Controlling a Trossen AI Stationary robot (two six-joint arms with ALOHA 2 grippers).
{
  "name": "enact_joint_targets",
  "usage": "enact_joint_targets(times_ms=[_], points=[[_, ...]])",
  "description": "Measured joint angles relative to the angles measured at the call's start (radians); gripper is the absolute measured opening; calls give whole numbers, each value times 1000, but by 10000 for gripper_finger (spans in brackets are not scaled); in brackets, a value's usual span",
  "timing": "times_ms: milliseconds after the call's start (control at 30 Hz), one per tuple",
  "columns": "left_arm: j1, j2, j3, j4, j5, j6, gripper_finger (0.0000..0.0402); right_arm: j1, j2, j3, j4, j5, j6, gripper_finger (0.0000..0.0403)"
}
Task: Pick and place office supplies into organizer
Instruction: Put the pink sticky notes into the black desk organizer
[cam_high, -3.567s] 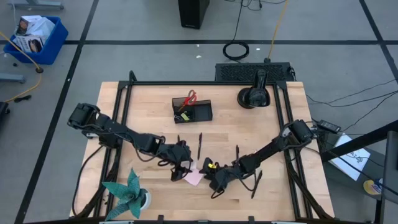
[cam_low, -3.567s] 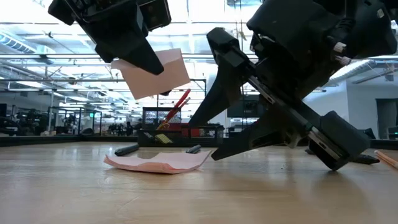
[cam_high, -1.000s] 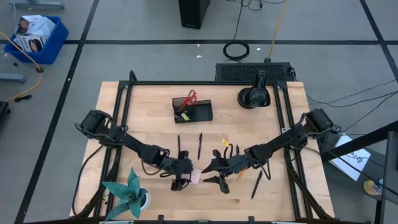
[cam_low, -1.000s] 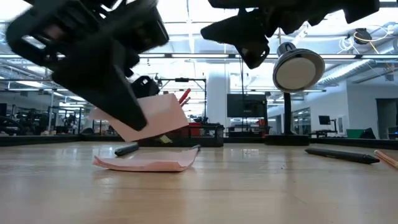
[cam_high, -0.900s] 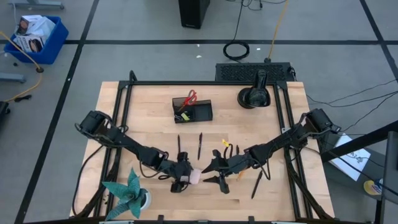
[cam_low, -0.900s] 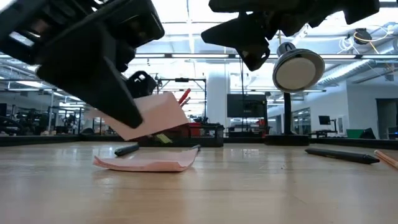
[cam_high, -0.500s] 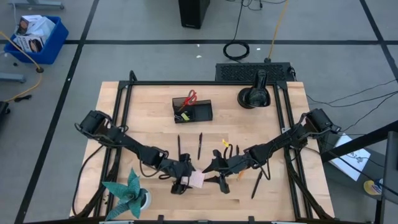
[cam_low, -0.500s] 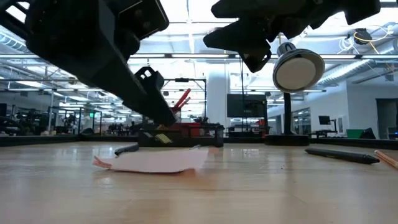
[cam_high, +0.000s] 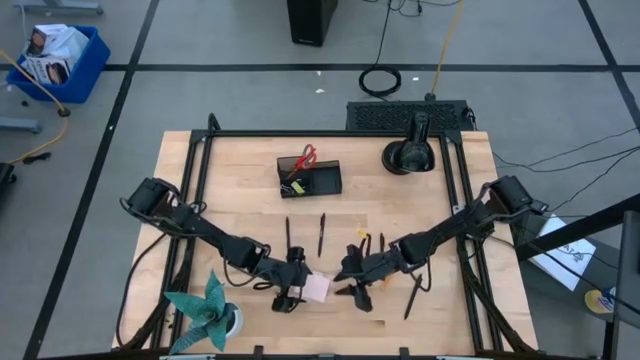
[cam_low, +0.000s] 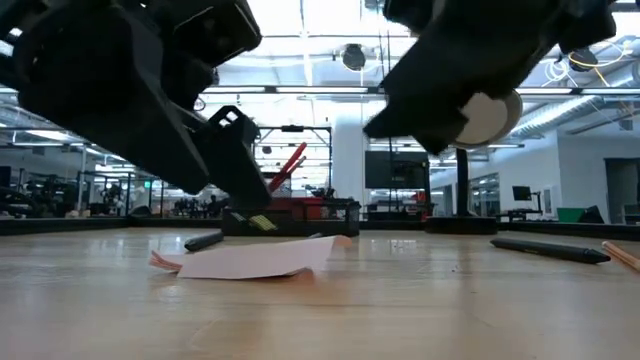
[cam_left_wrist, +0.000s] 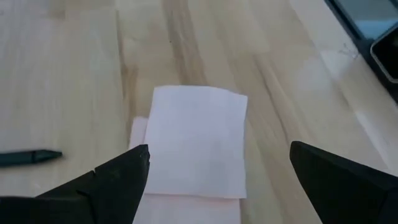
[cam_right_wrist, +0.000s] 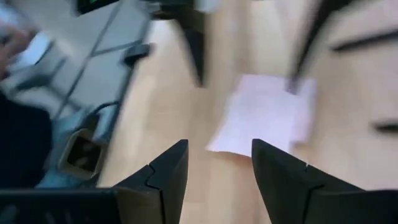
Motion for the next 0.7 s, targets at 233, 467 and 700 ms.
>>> enact_joint_targets(times_ms=[233,467,700], points=[[-30,-84,0,-83,-130,26,390,-27,20,-140,208,-63,314,167],[-59,-209,0,-209,-312,62,390,-26,18,-345,722,14,687,167],[-62,-276,0,-270,-372,87,390,-24,83,-282,628,22,752,167]])
